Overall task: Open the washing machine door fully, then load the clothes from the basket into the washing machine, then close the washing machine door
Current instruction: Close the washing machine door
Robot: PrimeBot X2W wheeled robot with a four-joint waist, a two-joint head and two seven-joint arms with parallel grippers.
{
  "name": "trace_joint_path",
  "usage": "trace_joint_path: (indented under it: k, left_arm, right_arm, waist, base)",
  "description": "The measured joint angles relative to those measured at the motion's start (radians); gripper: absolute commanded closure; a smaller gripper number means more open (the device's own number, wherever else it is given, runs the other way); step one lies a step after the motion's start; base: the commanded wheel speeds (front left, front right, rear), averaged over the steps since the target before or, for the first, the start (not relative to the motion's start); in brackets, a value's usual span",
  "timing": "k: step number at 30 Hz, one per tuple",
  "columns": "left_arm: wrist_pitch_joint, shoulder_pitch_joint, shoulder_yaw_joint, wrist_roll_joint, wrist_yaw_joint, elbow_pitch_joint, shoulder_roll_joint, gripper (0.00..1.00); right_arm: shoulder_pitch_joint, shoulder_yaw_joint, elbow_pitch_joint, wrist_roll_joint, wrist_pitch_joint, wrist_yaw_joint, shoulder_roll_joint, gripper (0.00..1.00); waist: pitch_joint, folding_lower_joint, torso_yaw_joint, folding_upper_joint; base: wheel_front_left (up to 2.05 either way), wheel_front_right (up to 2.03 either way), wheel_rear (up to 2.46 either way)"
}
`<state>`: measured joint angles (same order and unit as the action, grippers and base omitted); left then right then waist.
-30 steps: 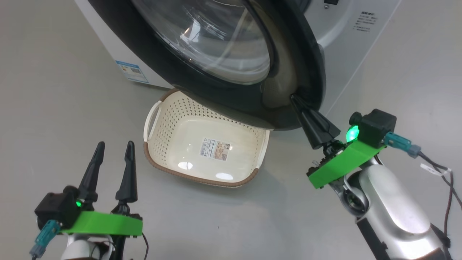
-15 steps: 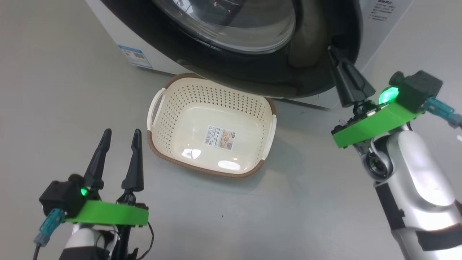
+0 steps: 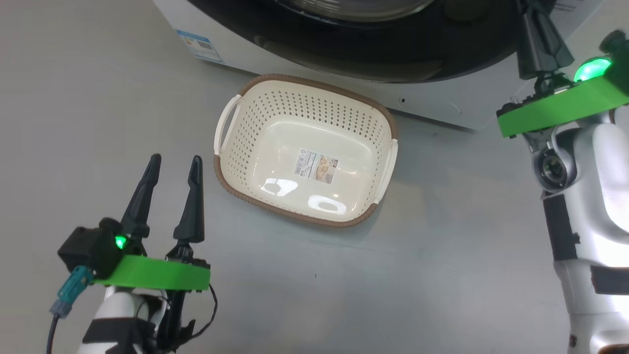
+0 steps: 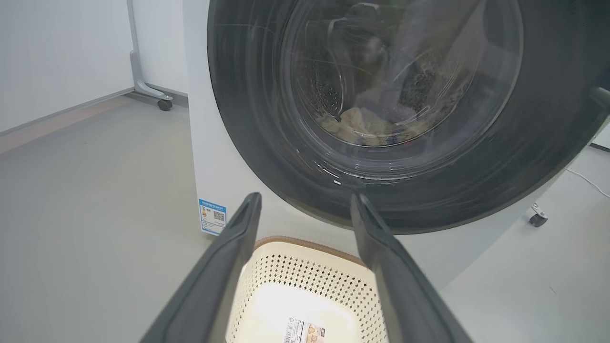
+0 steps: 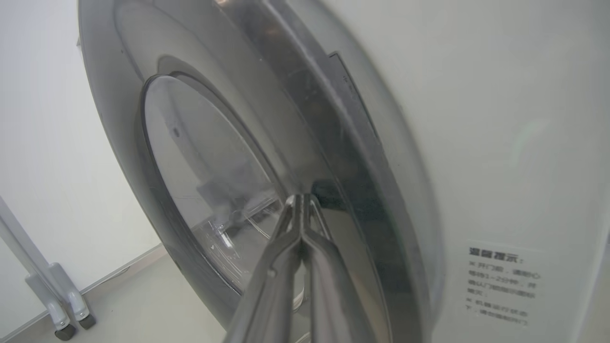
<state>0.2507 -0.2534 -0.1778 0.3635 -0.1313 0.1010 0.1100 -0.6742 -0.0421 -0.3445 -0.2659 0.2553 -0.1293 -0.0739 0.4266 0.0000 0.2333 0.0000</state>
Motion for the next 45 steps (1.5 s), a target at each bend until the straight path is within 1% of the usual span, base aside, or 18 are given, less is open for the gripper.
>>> trace_joint_path:
  k: [5,10,14,18,19,21,23,24,26,27,29,35,45]
  left_arm:
    - [0.000,-0.021,-0.006,0.000,0.000,0.000,-0.001,0.00]
    - [0.000,-0.031,-0.007,0.000,0.000,0.000,-0.001,0.00]
    - [0.000,-0.031,-0.006,0.000,0.000,0.004,-0.001,0.00]
    - [0.000,-0.030,0.000,0.000,0.000,0.019,0.000,0.00]
    - [0.000,-0.029,0.005,0.000,0.000,0.024,0.000,0.00]
    - [0.000,-0.027,0.011,0.000,0.000,0.029,0.001,0.00]
    - [0.000,-0.020,0.024,0.000,0.000,0.037,0.004,0.00]
    - [0.000,-0.013,0.031,0.000,0.000,0.041,0.005,0.00]
    - [0.000,0.005,0.044,0.000,0.000,0.051,0.008,0.00]
    - [0.000,0.015,0.049,0.000,0.000,0.055,0.011,0.00]
    - [0.000,0.043,0.060,-0.001,0.000,0.066,0.022,0.00]
    - [0.000,0.069,0.063,0.000,0.000,0.087,0.060,0.00]
    - [0.000,0.098,0.063,0.010,0.000,0.106,0.102,0.00]
  right_arm:
    - [-0.034,0.048,-0.007,0.025,0.000,0.000,0.006,1.00]
    - [-0.046,0.060,-0.007,0.030,0.000,-0.003,0.013,1.00]
    - [-0.046,0.048,-0.014,0.034,0.000,-0.005,0.014,1.00]
    - [-0.040,0.012,-0.012,0.018,0.000,-0.005,0.013,1.00]
    - [-0.032,0.000,-0.010,0.010,0.000,-0.004,0.013,0.94]
    - [-0.019,-0.012,-0.009,0.002,0.000,-0.004,0.013,0.75]
    - [0.016,-0.031,-0.004,-0.010,0.000,-0.004,0.013,0.65]
    - [0.037,-0.036,-0.004,-0.015,0.000,-0.004,0.013,0.62]
    - [0.076,-0.048,-0.004,-0.025,0.000,-0.004,0.013,0.52]
    - [0.093,-0.059,-0.005,-0.032,0.000,-0.004,0.013,0.39]
    - [0.132,-0.074,-0.005,-0.044,0.000,-0.004,0.014,0.00]
    - [0.198,-0.092,-0.005,-0.051,0.000,-0.004,0.014,0.00]
    - [0.336,-0.053,-0.004,-0.041,0.000,-0.004,0.015,0.00]
  waist:
    - [0.023,0.0000,0.015,0.0000]
    - [0.035,0.0000,0.019,0.0000]
    - [0.027,0.0000,0.014,0.0000]
    - [0.005,0.0000,0.002,0.0000]
    - [-0.003,0.0000,-0.002,0.0000]
    - [-0.011,0.0000,-0.006,0.0000]
    - [-0.029,0.0000,-0.015,0.0000]
    - [-0.039,0.0000,-0.021,0.0000]
    - [-0.059,0.0000,-0.031,0.0000]
    - [-0.069,0.0000,-0.038,0.0000]
    - [-0.099,0.0000,-0.057,0.0000]
    - [-0.152,0.0000,-0.098,0.0000]
    - [-0.218,0.0000,-0.167,0.0001]
  base:
    - [0.00,0.00,0.00]
    - [0.00,0.00,0.00]
    - [0.00,0.00,0.00]
    - [0.00,0.00,0.00]
    - [0.00,0.00,0.00]
    - [0.00,0.00,0.00]
    - [0.00,0.00,0.00]
    - [0.00,0.00,0.00]
    - [0.00,0.00,0.00]
    - [0.00,0.00,0.00]
    - [0.00,0.00,0.00]
    - [0.00,0.00,0.00]
    - [0.00,0.00,0.00]
